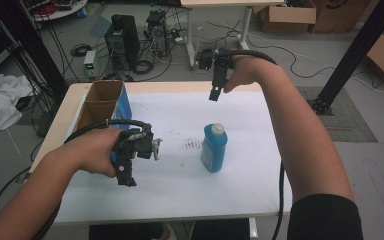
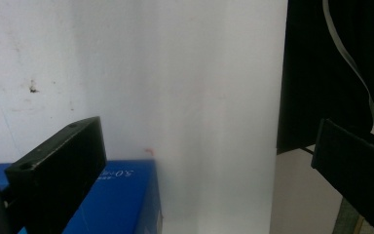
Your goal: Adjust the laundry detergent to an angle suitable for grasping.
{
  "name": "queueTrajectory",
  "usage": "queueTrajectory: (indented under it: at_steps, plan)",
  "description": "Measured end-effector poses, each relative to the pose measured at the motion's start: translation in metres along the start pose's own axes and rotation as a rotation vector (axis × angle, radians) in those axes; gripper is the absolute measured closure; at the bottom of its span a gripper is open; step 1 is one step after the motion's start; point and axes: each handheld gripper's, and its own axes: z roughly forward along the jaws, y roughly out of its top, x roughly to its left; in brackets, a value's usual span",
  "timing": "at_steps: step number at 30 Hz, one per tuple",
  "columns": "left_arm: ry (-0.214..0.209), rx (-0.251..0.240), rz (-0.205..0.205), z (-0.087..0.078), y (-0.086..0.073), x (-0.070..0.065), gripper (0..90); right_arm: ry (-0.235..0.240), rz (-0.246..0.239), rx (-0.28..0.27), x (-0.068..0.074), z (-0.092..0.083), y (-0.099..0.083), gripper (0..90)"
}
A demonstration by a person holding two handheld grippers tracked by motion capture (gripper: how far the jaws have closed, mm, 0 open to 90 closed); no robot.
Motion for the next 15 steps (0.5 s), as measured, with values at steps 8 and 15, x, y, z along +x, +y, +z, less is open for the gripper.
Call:
queueTrajectory:
  at_steps: [8, 15]
  plan:
    - [-0.002, 0.001, -0.008, -0.0020, 0.0006, -0.0025, 0.0, 0.007, -0.014, -0.007, 0.0015, 0.0027, -0.0003, 0.0]
    - [-0.001, 0.001, -0.010, -0.0023, -0.0005, -0.0027, 0.0, 0.002, -0.007, -0.012, -0.0015, 0.0021, -0.0016, 0.0]
